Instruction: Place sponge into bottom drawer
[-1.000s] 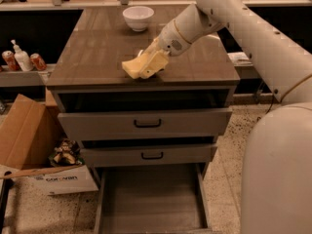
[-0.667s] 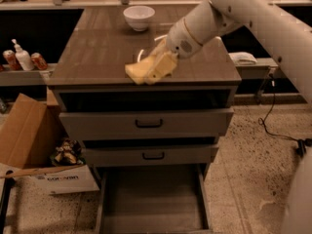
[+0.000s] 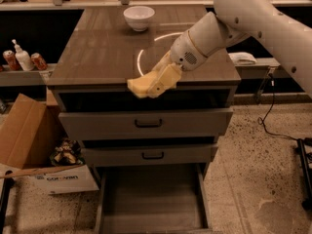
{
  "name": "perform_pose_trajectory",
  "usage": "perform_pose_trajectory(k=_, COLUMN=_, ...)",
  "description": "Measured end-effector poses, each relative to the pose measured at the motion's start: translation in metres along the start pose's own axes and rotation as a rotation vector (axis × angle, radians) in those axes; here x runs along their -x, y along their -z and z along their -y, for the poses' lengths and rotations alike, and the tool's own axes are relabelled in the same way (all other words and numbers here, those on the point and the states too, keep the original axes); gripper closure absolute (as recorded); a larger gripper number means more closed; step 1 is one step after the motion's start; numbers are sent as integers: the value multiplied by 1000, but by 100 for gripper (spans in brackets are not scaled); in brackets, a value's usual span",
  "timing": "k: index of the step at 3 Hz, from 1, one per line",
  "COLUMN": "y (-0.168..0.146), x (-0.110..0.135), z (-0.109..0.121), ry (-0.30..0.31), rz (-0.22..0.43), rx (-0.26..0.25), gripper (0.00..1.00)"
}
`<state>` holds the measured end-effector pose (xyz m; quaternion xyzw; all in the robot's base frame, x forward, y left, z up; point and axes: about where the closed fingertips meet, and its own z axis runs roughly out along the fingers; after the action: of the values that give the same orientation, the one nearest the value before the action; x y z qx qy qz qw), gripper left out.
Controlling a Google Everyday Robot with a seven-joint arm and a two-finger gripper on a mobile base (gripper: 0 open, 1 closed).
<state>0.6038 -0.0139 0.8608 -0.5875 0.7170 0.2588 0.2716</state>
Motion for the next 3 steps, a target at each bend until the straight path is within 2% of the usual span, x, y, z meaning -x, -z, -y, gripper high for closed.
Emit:
perform_pose_trajectory(k=1, y=-18, x=-28, z=-24, ry=-72, rz=-5, rx=47, gripper=100)
perform_pose_trajectory(k=2, y=-35, x=-55, z=-72, ry=-147, rz=-59, rx=96, gripper=100)
perform_pose_trajectory(k=3, y=-69, x=-103, z=-112, ry=-287, rz=-47, rx=175, gripper=100)
